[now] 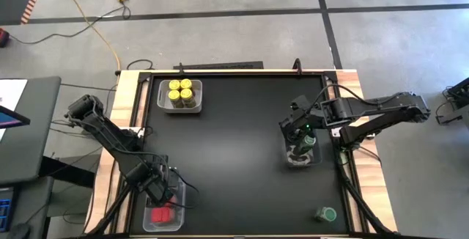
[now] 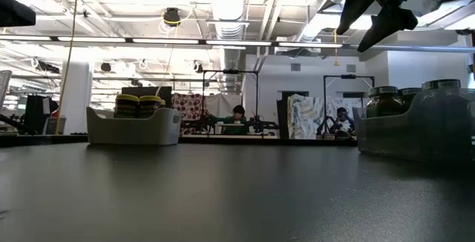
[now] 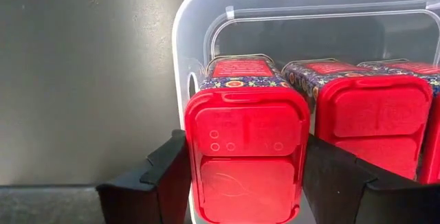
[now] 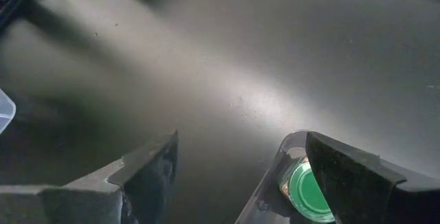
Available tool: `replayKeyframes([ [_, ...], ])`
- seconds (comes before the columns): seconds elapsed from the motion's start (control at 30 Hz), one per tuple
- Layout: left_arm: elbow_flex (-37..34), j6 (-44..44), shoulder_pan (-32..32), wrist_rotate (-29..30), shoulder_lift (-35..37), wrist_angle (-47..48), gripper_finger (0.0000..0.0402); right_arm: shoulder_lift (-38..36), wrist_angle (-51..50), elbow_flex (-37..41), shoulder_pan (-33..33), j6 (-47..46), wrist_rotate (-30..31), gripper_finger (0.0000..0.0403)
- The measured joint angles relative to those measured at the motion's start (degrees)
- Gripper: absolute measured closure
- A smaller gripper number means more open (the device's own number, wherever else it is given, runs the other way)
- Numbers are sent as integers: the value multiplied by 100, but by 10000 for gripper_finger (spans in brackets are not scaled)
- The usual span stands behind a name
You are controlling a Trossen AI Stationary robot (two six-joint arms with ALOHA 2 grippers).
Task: Sort spices by type
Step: Put the red seasoning can into the transparent bin
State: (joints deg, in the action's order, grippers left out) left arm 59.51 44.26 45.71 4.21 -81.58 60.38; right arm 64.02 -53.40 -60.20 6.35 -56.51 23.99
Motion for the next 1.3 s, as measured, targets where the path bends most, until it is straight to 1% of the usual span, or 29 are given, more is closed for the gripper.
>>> replayKeyframes([
  [0.27,-2,7,0,-48,0,-3,182,1,-8,0,-1,2,0,57],
  [0.47,-2,339,-2,-79,0,-13,181,1,-8,0,-1,2,0,57],
  [0.63,-4,220,-2,-81,0,2,181,1,-8,0,0,2,0,57],
  [1.03,-4,302,-2,-79,0,4,181,1,-8,0,0,3,0,57],
  [1.13,-7,355,-2,-81,0,4,171,1,-8,0,0,4,0,57],
  [1.3,-11,362,-2,-86,-2,11,138,1,-6,0,-2,4,1,57],
])
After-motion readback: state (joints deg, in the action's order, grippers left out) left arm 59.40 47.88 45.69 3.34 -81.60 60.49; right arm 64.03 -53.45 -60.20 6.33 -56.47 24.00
